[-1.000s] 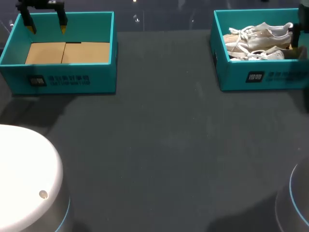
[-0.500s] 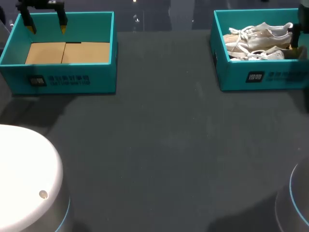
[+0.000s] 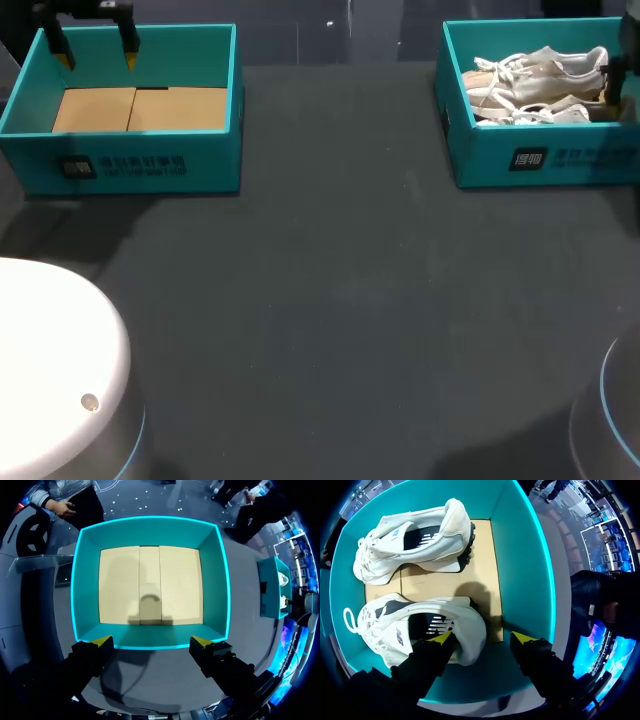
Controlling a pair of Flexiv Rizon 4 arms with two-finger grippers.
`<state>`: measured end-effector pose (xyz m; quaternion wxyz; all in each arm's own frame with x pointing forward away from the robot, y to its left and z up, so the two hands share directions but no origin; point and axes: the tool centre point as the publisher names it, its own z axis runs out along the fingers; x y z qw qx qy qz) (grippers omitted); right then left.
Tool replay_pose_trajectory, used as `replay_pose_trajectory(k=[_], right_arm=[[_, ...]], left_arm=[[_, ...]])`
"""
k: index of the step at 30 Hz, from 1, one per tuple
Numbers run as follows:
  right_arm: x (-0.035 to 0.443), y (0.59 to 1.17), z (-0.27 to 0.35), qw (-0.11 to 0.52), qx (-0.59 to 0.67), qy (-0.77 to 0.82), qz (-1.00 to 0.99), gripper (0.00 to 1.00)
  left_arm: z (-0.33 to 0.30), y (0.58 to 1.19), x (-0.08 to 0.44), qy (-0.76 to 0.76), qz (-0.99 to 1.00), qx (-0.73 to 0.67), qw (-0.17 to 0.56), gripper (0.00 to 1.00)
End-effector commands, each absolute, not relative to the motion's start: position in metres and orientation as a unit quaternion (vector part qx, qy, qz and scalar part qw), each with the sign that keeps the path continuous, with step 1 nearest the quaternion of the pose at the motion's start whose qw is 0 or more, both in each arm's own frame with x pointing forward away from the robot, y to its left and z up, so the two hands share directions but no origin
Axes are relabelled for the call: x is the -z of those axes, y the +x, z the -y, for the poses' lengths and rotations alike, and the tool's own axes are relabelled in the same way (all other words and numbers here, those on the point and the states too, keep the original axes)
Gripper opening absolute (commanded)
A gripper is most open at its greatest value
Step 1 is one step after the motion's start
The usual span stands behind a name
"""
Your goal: Take the shoe out of the shoebox, open the shoe tongue, remove and reinsert the insole, then place the shoe into the shoebox
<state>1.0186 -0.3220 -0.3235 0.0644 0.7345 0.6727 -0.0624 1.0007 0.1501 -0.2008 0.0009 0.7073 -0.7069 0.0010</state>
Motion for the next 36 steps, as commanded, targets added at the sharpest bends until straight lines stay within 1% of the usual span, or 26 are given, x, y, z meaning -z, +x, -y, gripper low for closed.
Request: replay_pose_trajectory(k=[1,12,18,21,27,28,30,31,32,33,35,36], right_arm=[[0.330,1.017,0.322,0.067,0.059,0.730,-0.678,0.70],[0.341,1.016,0.323,0.063,0.060,0.714,-0.695,0.69],[0.344,1.016,0.322,0.065,0.064,0.700,-0.708,0.73],[0.346,1.017,0.321,0.065,0.063,0.695,-0.714,0.80],[0.348,1.019,0.323,0.064,0.061,0.692,-0.717,0.80],[0.348,1.019,0.323,0.063,0.061,0.691,-0.717,0.79],[0.351,1.019,0.324,0.062,0.061,0.692,-0.717,0.73],[0.352,1.019,0.324,0.060,0.062,0.693,-0.716,0.65],[0.352,1.019,0.324,0.059,0.061,0.694,-0.715,0.48],[0.353,1.019,0.324,0.058,0.061,0.695,-0.714,0.44],[0.355,1.018,0.324,0.055,0.062,0.698,-0.712,0.43],[0.355,1.018,0.324,0.054,0.061,0.699,-0.711,0.39]], left_arm=[[-0.150,1.001,0.201,0.707,0.707,-0.001,0.001,1.00],[-0.150,1.001,0.201,0.707,0.707,-0.001,0.001,1.00],[-0.150,1.001,0.201,0.707,0.707,-0.001,0.001,1.00],[-0.150,1.001,0.201,0.707,0.707,-0.001,0.001,1.00],[-0.150,1.001,0.201,0.707,0.707,-0.001,0.001,1.00],[-0.150,1.001,0.201,0.707,0.707,-0.001,0.001,1.00],[-0.150,1.001,0.201,0.707,0.707,-0.001,0.001,1.00],[-0.150,1.001,0.201,0.707,0.707,-0.001,0.001,1.00],[-0.150,1.001,0.201,0.707,0.707,-0.001,0.001,1.00],[-0.150,1.001,0.201,0.707,0.707,-0.001,0.001,1.00],[-0.150,1.001,0.201,0.707,0.707,-0.001,0.001,1.00],[-0.150,1.001,0.201,0.707,0.707,-0.001,0.001,1.00]])
